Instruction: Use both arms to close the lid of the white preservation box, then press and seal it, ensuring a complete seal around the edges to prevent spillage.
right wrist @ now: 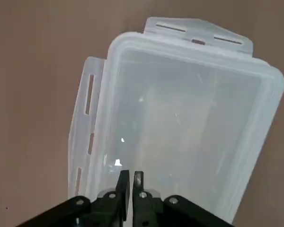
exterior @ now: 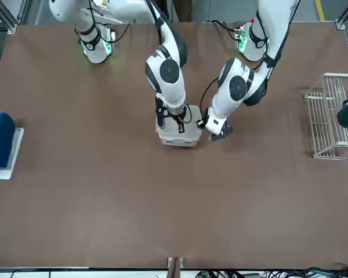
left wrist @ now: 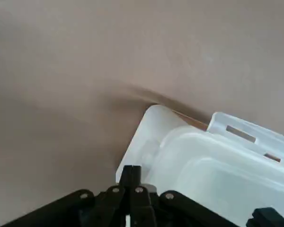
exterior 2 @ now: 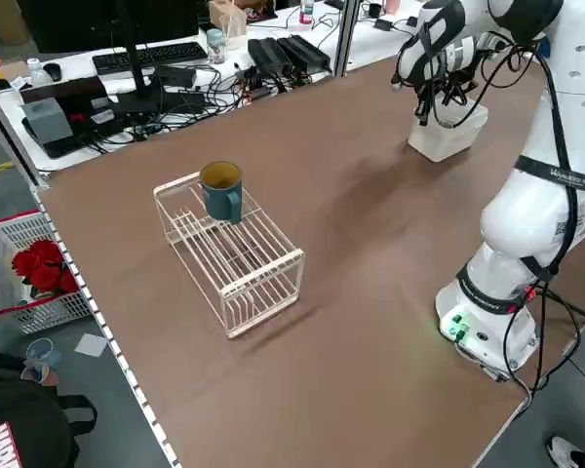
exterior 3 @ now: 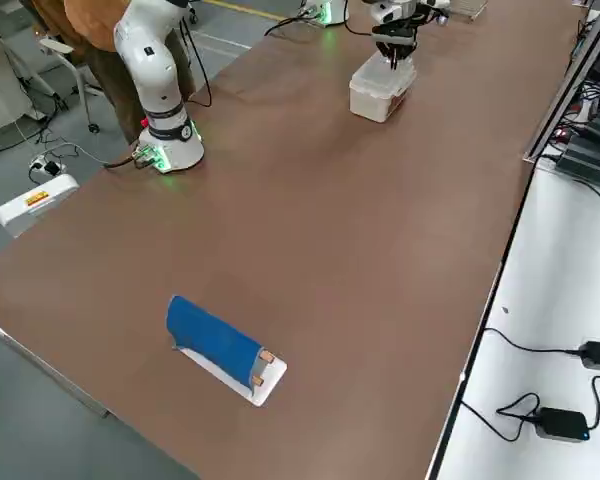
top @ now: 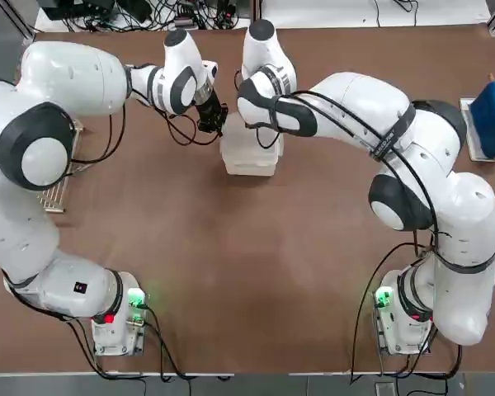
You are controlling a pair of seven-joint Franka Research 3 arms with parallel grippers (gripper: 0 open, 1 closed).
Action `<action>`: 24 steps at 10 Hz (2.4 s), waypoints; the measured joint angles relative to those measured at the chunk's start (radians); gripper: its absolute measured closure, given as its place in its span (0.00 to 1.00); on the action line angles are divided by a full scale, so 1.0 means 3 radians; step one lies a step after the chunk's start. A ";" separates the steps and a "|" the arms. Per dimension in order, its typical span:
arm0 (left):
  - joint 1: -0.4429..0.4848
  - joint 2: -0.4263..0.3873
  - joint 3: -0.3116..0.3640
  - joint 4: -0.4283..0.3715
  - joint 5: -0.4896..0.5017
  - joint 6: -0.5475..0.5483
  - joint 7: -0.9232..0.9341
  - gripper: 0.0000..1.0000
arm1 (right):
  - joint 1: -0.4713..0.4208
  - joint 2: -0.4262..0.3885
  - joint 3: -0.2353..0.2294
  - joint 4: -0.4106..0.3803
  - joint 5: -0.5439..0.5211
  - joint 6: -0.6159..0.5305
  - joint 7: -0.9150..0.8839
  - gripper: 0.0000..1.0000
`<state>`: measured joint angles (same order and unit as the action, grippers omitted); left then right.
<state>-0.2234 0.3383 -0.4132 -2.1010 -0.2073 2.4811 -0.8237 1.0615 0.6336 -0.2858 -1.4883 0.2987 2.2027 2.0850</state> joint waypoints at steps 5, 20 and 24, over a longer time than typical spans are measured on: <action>0.0000 0.0078 0.0002 -0.0065 0.0024 0.0009 0.0009 0.99 | 0.0000 0.0000 -0.0001 0.0000 0.0000 0.0000 -0.0001 0.91; -0.0057 0.0083 0.0009 -0.0044 0.0135 0.0077 -0.0273 0.99 | -0.0001 0.0000 -0.0007 0.0007 0.0000 -0.0032 -0.0004 0.91; 0.0013 0.0113 0.0016 0.0006 0.0653 -0.0165 -0.0365 0.99 | -0.0011 -0.0046 -0.0077 0.0092 0.0003 -0.0264 -0.0018 0.91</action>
<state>-0.2196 0.3722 -0.4085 -2.0992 -0.0115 2.4316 -0.9334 1.0582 0.6198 -0.3088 -1.4606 0.2995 2.1236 2.0796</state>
